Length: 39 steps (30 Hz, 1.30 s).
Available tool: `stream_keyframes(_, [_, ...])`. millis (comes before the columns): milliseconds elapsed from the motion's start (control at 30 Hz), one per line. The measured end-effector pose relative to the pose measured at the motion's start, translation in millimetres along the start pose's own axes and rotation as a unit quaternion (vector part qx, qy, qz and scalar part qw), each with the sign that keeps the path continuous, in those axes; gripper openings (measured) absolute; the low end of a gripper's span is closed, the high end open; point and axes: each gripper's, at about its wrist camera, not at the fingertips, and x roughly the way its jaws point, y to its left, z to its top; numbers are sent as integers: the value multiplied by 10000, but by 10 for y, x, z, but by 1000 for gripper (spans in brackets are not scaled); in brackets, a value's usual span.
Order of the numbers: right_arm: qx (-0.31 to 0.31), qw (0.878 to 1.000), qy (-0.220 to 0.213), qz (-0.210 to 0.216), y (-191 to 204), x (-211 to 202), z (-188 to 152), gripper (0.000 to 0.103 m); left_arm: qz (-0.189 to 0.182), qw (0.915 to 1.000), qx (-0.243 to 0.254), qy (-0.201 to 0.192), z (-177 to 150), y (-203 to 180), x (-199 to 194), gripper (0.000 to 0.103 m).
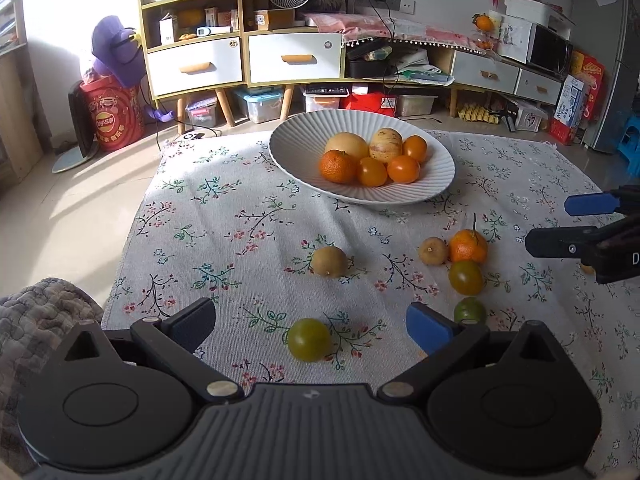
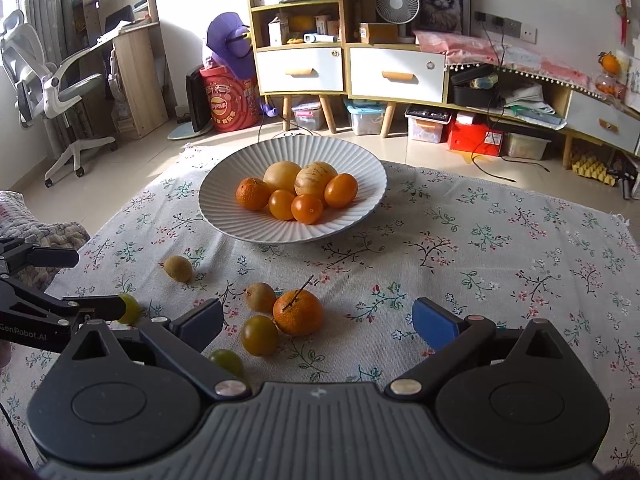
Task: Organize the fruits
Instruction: 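Move both tools back toward the scattered fruits on the cloth, then grasp a brown kiwi with the right tool while the left tool grasps another kiwi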
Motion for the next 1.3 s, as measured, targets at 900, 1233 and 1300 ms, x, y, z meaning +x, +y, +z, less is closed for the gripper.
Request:
stream_keyframes(900, [335,9938,538,-917,-757,-78,-709,94,-595,9973,369,-237,-527,-621,90,87])
stream_keyframes(1233, [408,9948,424,-829,-787,-79,-711,70,-670,9973,251,-185,-490,-603,139,59])
stream_keyframes(1300, [397,9951,399,-807,-794,-80,-704,64,-689,9971,252,-193,-486,-611,138,53])
